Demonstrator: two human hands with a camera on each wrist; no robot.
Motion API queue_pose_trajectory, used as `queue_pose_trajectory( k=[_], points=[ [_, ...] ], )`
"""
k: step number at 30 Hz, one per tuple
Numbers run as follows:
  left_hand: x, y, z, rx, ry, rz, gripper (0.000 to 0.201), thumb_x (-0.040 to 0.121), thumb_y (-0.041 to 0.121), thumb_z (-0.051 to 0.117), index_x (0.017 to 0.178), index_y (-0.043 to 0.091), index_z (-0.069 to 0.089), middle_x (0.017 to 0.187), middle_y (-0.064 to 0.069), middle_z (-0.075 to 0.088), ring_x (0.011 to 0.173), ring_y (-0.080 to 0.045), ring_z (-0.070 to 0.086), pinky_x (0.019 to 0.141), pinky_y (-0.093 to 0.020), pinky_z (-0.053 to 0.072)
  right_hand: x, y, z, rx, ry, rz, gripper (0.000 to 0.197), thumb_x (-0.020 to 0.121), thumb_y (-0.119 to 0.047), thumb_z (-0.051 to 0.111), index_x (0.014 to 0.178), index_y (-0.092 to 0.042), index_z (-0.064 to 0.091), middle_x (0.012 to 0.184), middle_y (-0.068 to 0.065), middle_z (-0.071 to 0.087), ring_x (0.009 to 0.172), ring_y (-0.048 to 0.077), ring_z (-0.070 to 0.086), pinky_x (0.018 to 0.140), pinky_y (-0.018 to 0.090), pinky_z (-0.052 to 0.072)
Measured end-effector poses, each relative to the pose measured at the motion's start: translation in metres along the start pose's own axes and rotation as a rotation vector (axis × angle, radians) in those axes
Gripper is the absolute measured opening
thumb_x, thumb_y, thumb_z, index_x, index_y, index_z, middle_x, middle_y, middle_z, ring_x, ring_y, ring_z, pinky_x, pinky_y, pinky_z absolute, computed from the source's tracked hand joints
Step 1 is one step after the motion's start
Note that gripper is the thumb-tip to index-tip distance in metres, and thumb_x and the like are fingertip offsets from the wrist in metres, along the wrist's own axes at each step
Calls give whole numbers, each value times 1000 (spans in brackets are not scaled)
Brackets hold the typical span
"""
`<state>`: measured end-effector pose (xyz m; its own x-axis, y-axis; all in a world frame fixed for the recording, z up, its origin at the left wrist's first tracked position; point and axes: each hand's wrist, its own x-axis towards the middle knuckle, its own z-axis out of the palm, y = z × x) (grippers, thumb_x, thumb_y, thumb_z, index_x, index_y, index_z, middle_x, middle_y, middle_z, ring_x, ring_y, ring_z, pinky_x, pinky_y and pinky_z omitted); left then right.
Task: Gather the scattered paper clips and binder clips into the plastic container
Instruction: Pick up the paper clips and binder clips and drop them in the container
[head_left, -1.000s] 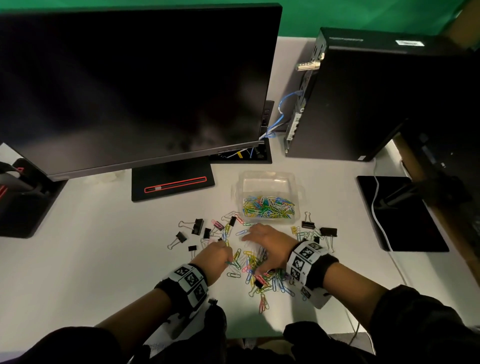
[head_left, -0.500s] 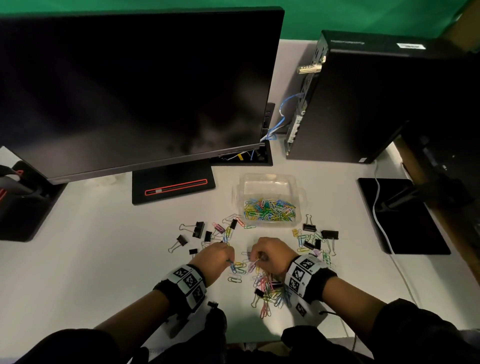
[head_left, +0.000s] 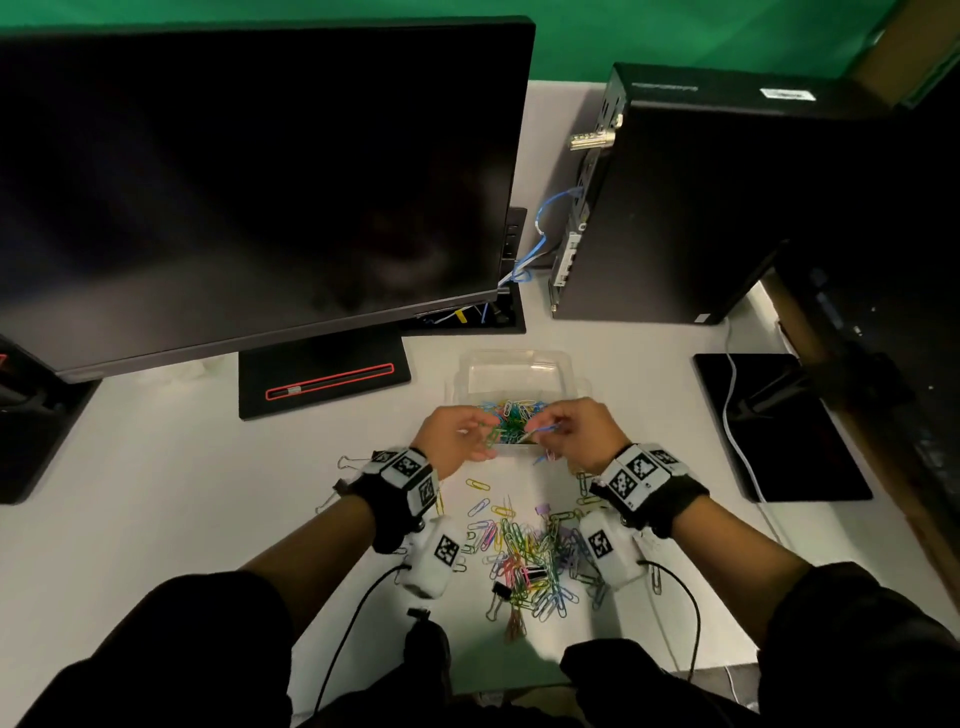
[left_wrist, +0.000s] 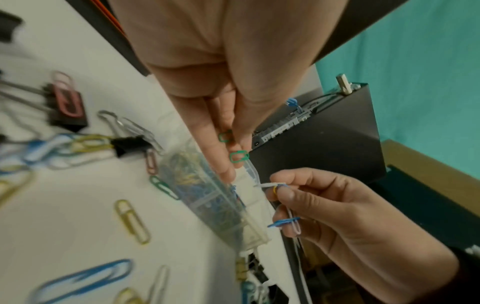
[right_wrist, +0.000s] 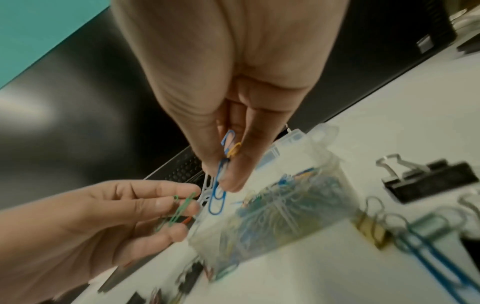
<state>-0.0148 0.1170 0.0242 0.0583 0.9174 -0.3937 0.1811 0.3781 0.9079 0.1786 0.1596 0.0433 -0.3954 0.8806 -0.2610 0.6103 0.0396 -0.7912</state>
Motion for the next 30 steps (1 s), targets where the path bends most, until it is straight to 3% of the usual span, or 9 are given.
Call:
queue_pose_trajectory(
  k=[2,4,7,11,15,19,23,27,30],
  points=[
    [11,5,4,-75,14,-9,31,92,-10,41,121,-6,53,129,-28,51,100,-38,63,66,-15,55,7,-1,-8,22,50,1,13,78,2,65,87,-4,71,72,9,66,41,-2,54,52,12,50],
    [15,9,8,-118,54,-41,36,94,-9,39,129,-9,44,136,-27,46,119,-37,51,72,-17,53,13,-1,-12,-1,84,12,12,78,0,67,86,-8,72,72,5,65,42,-3,55,55,15,52],
    [18,5,9,-124,75,-82,40,96,0,39,136,-5,38,142,-22,41,130,-32,43,100,-35,44,20,2,-13,-39,111,52,15,77,-1,68,83,-13,72,78,5,67,49,7,59,64,27,56],
    [3,-1,2,-6,36,20,32,92,-4,45,124,-3,51,124,-25,57,110,-35,56,91,-36,46,27,3,-9,-50,148,80,15,79,-2,65,81,-15,71,82,7,68,61,25,65,70,37,58],
    [-23,-8,-2,459,-111,108,26,87,7,58,112,11,61,94,-1,59,79,-10,55,73,-20,43,31,4,-5,-28,172,106,15,81,-2,62,82,-14,70,86,8,69,72,29,68,74,37,57],
    [-40,-28,-8,836,-339,30,62,74,24,75,129,19,48,119,-2,44,104,-17,50,87,-23,42,29,5,0,-107,174,59,12,83,-7,61,84,-15,71,91,6,70,82,20,62,75,24,46],
    [-49,-44,-7,952,-401,56,95,64,28,82,142,20,29,136,-6,28,127,-19,32,107,-24,29,16,3,6,-183,116,-25,18,79,0,61,90,-10,71,96,6,63,81,14,53,76,22,42],
    [-50,-53,-3,1015,-404,114,95,64,26,83,142,17,29,136,-5,29,128,-19,31,111,-30,32,-8,2,17,-301,-108,-102,20,74,2,65,89,-11,69,89,1,61,72,6,52,72,20,46],
    [-48,-52,3,1012,-379,146,87,68,27,80,140,16,32,133,-6,34,125,-19,36,107,-29,35,-23,4,28,-474,-349,-74,34,71,-20,76,102,-16,63,98,-2,54,77,6,49,70,18,40]
  ],
)
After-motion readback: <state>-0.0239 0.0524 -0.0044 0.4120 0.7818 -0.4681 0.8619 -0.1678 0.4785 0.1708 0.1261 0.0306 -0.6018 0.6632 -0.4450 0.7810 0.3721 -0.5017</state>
